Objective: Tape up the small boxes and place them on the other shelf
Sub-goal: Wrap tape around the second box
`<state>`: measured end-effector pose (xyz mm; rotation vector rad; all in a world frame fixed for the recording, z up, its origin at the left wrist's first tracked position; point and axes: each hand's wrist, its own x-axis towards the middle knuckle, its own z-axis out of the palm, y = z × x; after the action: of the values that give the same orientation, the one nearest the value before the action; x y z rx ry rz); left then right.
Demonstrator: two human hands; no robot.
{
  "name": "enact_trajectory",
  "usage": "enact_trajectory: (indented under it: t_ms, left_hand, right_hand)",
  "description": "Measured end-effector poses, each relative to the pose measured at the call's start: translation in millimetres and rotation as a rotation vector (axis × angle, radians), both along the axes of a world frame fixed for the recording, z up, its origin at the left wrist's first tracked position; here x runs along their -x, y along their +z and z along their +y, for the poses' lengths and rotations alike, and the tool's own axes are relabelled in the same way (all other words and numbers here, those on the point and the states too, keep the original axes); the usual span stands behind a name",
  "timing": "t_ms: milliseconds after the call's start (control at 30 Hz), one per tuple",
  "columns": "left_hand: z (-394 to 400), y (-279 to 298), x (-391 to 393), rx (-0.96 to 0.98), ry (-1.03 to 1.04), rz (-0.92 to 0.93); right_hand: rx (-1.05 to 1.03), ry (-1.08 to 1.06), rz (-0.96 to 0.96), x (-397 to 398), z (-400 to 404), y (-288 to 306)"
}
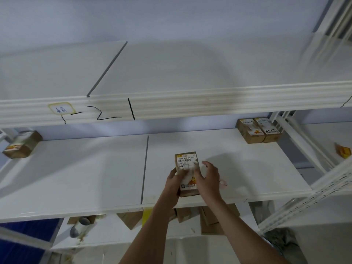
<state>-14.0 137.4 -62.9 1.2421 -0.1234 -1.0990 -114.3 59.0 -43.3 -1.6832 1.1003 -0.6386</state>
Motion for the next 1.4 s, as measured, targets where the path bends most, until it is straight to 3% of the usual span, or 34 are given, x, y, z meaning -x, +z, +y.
enact_trajectory:
  t_ms: [100, 300, 467, 633, 700, 900, 1000, 1133, 1400]
  left_hand:
    - [-6, 2, 5, -0.001, 0.024, -0.026]
    - [-17, 10, 14, -0.169, 0.177, -0.21]
    - [-18, 5, 13, -0.253, 0.173, -0.318]
    - [-17, 4, 13, -0.271, 0.111, -0.397]
    - [-13, 6, 13, -0.214, 0.086, -0.366]
    - [8, 19, -4, 0.053, -0.173, -0.039]
    - [16, 22, -14, 0.048, -0.299, -0.051]
    - [20, 22, -20, 0.02, -0.331, -0.117]
    - [22, 13, -9, 0.009, -0.337, -0.115]
  right_hand:
    - [-0.369, 0.021, 0.013, -7, -7, 9]
    - [-0.361, 0.067, 0.012, -11, -4, 10]
    - [-0.202, 0.08, 0.114, -12, -2, 9]
    - [-0.171, 0.086, 0.15, -13, 1, 6]
    - [-0.204, 0.099, 0.122, -14, -1, 3]
    - [-0.529, 0.227, -0.042, -2, -15, 14]
    - [-0.548, 0.351, -0.088, 7, -22, 21]
    - [-0.528, 0.452, -0.005, 10, -34, 18]
    - [-0.503, 0.339, 0.006, 11, -33, 6]
